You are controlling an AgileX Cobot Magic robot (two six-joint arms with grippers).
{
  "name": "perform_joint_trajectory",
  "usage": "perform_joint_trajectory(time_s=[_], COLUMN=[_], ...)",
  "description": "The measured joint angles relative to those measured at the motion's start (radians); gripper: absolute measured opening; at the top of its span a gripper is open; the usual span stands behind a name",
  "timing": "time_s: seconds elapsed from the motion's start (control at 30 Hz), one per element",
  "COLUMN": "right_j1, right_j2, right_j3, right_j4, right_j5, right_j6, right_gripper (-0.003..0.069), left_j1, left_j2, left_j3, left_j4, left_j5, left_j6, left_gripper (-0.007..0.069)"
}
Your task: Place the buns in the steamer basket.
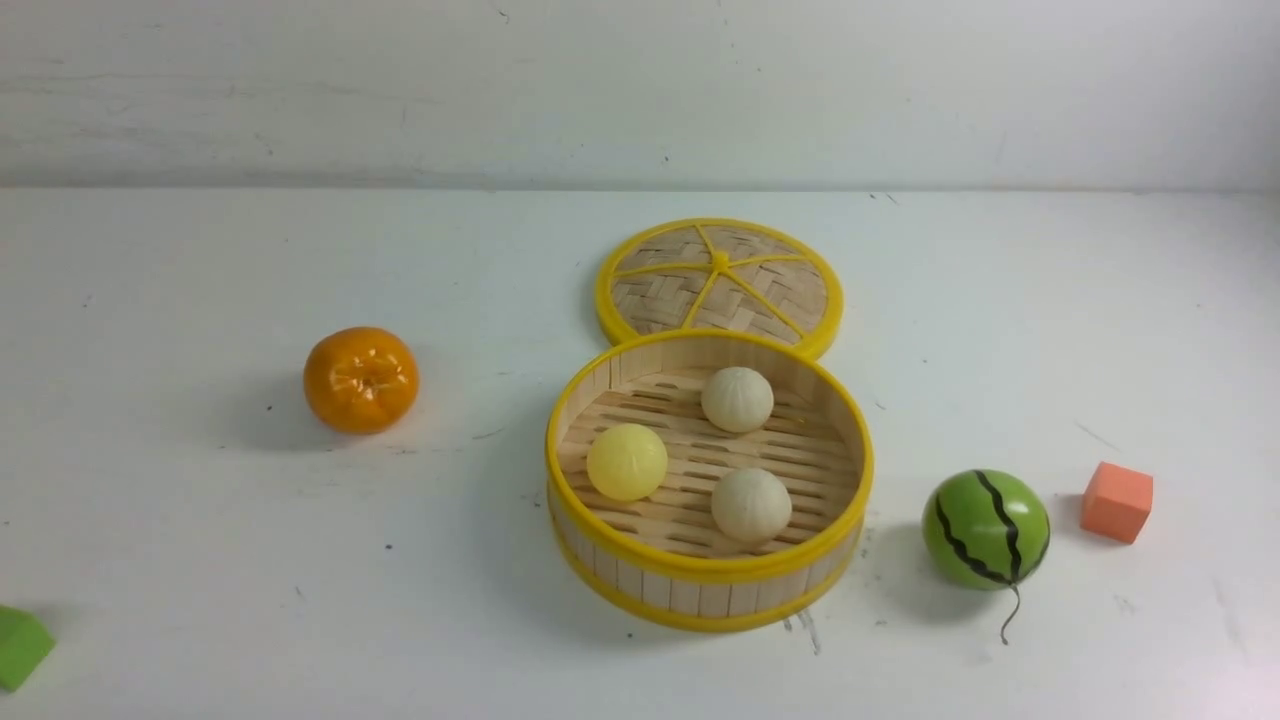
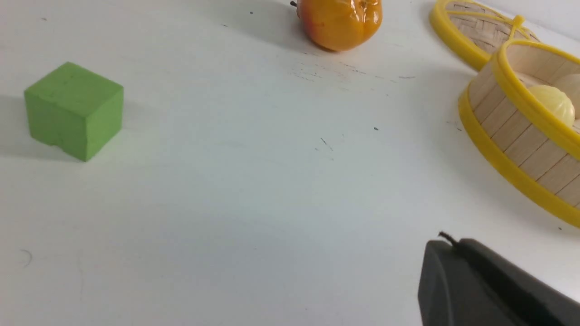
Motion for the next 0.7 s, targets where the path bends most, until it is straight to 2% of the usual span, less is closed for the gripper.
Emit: perform_joint_trajectory(time_s=[0.7], right_j1=[0.0], right_j2=[0.0], right_j3=[0.0], right_j4=[0.0], right_j5=[-0.001], right_j6=[0.0], right_gripper=[0.0079], left_j1=[0.0], left_j2=[0.0], left_j3=[0.0], left_j4=[-0.001], left_j5=[0.0], left_j6=[0.0], left_gripper=[-0.0013])
